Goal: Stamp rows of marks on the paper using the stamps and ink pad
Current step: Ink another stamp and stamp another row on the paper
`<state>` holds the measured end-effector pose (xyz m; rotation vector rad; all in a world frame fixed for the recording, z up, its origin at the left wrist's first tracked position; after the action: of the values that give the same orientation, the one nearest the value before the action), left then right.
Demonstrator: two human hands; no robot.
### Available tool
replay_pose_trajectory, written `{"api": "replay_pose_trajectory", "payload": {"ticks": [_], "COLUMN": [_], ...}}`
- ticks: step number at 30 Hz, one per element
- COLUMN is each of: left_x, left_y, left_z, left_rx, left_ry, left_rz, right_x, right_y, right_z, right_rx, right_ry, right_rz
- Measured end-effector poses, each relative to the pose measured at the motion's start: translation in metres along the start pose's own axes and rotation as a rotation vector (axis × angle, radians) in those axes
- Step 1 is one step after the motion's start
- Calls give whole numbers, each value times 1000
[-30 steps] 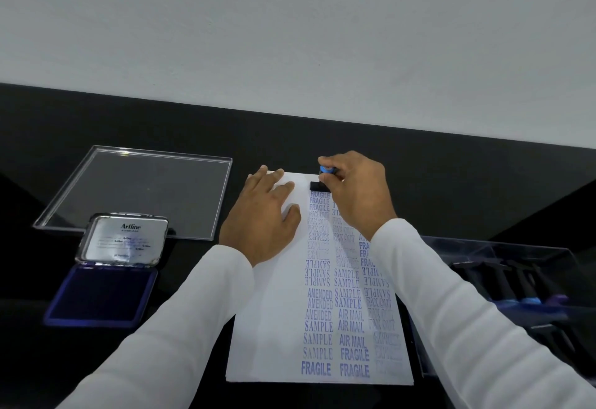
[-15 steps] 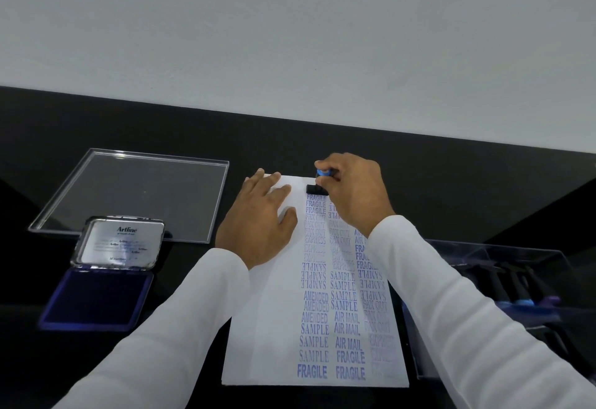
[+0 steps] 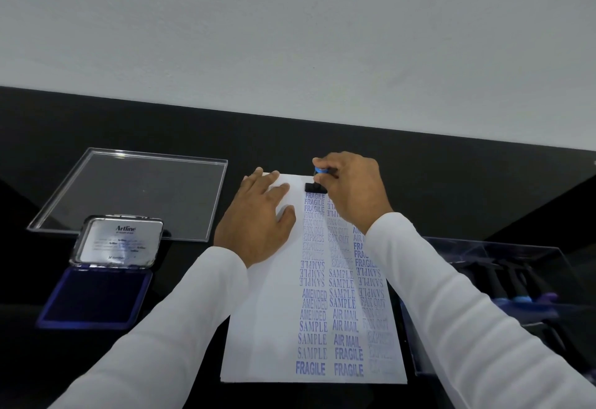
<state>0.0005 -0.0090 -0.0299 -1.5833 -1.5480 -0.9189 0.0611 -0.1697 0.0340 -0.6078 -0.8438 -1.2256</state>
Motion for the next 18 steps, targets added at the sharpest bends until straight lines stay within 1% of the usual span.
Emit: {"api": "replay_pose_trajectory", "payload": {"ticks": [10,18], "left_x": [-2,0], "left_y": [2,0], "left_z": [1,0], "left_rx": [9,3], "left_ry": [13,4], "left_rz": [7,5], "right_x": [0,1], "right_y": [2,1], "right_z": [-3,-1], "right_rx": [33,15], "right_ry": [-3,-8], "right_rz": [-25,-16]}}
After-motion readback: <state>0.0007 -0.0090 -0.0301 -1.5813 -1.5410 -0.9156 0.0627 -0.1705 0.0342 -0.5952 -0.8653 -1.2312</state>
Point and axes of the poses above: each hand's wrist, its own y-axis towards the middle knuckle, its own x-axis out of the back of the hand, z = x × y, the point moved 2 cm from there along y, towards the middle knuckle, and after that the axes turned 6 degrees about z, right-handed, at the moved point
